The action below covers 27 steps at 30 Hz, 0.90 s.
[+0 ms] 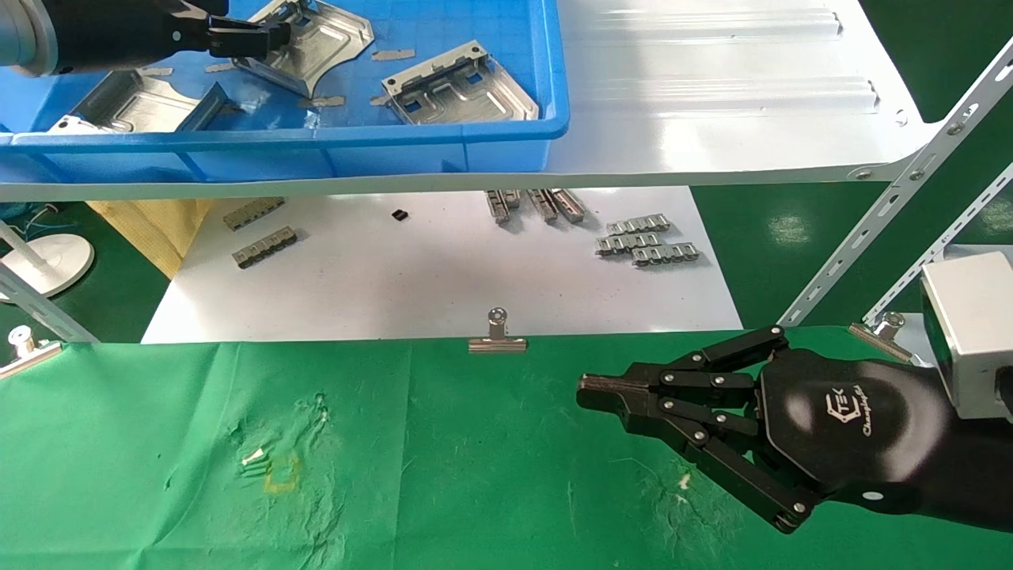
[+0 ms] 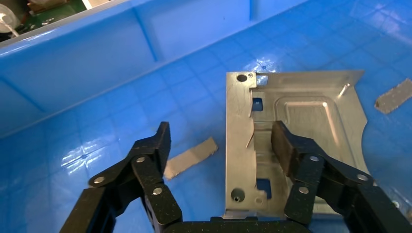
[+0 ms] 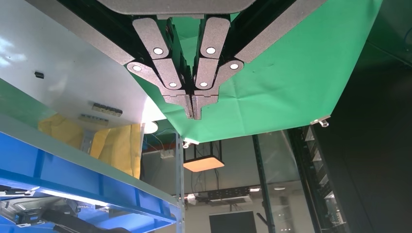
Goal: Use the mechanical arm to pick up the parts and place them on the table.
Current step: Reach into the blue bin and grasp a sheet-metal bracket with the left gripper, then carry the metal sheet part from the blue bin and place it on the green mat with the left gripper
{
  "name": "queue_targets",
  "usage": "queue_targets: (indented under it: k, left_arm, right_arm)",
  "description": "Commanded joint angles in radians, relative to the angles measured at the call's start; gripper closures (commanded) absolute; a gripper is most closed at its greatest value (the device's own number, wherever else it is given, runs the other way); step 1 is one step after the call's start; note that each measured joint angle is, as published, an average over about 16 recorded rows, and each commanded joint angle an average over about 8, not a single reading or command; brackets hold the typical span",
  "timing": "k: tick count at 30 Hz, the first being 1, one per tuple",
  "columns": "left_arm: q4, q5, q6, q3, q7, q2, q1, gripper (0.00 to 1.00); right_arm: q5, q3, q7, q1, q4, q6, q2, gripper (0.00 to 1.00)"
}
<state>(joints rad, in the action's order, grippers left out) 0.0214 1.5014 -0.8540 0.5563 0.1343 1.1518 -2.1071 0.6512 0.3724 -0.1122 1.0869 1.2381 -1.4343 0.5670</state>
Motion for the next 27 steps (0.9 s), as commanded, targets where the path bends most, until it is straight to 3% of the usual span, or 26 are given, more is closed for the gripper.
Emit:
queue_targets:
  k: [1, 22, 24, 27]
  left_arm:
    - [-0.003, 0.002, -0.002, 0.001, -0.004, -0.002, -0.002, 1.0]
    - [-0.002, 0.005, -0.079, 0.004, -0.062, -0.01, -0.017, 1.0]
    - [0.004, -0.003, -0.095, -0.001, -0.069, -0.014, -0.021, 1.0]
    - [0.017, -0.021, -0.142, -0.013, -0.088, -0.026, -0.029, 1.0]
  right_arm:
    - [0.0, 0.0, 0.0, 0.0, 0.0, 0.0, 0.0, 1.0]
    - [0.0, 0.0, 0.0, 0.0, 0.0, 0.0, 0.0, 0.97]
    - [0.0, 0.0, 0.0, 0.0, 0.0, 0.0, 0.0, 0.87]
    - [0.0, 0.0, 0.0, 0.0, 0.0, 0.0, 0.0, 0.5]
